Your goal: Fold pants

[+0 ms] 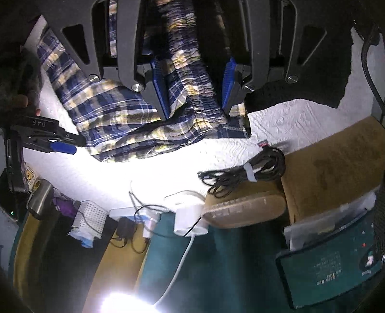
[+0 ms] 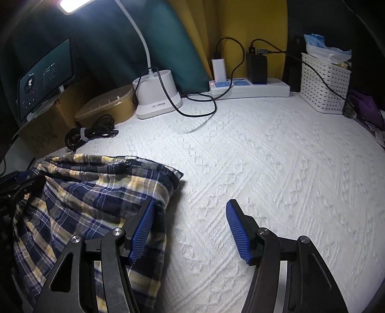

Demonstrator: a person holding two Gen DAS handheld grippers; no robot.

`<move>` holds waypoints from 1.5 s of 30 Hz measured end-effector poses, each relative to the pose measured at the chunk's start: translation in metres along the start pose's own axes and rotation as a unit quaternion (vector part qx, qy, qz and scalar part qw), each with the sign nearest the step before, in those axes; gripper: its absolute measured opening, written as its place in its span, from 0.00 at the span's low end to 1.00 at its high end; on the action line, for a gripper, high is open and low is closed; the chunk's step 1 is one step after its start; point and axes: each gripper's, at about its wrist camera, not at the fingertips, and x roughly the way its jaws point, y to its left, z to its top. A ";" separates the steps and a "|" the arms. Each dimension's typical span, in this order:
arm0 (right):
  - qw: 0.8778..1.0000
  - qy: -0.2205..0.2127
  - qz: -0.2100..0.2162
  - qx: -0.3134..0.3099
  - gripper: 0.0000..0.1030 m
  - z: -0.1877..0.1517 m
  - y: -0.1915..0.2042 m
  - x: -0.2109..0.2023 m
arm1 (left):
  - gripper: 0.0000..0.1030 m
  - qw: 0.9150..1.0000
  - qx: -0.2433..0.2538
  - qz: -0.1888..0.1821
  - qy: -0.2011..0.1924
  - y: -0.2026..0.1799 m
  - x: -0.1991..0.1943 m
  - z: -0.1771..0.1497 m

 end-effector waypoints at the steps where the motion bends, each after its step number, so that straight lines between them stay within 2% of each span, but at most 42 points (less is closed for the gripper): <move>1: 1.000 0.001 0.001 -0.001 0.61 0.002 0.000 0.003 | 0.39 1.000 -0.003 -0.001 0.005 0.002 0.004 -0.001; 7: 1.000 0.010 0.002 -0.004 0.61 0.006 0.002 0.018 | 0.40 1.000 -0.009 -0.003 0.024 0.011 0.015 -0.004; 11: 1.000 0.014 0.001 -0.006 0.61 0.007 0.003 0.025 | 0.58 1.000 -0.011 0.013 0.018 0.017 0.017 -0.007; 14: 1.000 0.014 0.000 -0.009 0.61 0.007 0.003 0.026 | 0.62 1.000 -0.018 0.017 0.018 0.023 0.017 -0.009; 19: 1.000 0.012 -0.008 -0.009 0.61 0.006 0.004 0.023 | 0.62 0.999 -0.021 0.024 0.015 0.022 0.012 -0.009; 27: 1.000 0.003 -0.012 -0.001 0.61 0.001 0.003 0.004 | 0.62 0.999 -0.032 0.003 -0.040 0.016 -0.026 -0.009; 33: 1.000 0.005 0.000 -0.016 0.61 -0.015 0.019 -0.007 | 0.62 1.000 -0.019 -0.009 -0.020 0.001 -0.025 -0.024; 37: 1.000 0.014 0.000 -0.027 0.61 -0.028 0.027 -0.008 | 0.62 1.000 -0.015 0.009 0.012 -0.002 -0.014 -0.041; 39: 0.999 0.020 -0.014 -0.039 0.61 -0.035 0.029 -0.006 | 0.62 0.999 -0.004 0.027 0.016 -0.001 -0.011 -0.049; 45: 0.999 0.018 -0.034 -0.036 0.61 -0.046 0.022 -0.015 | 0.62 0.999 -0.008 0.030 0.009 0.002 -0.019 -0.055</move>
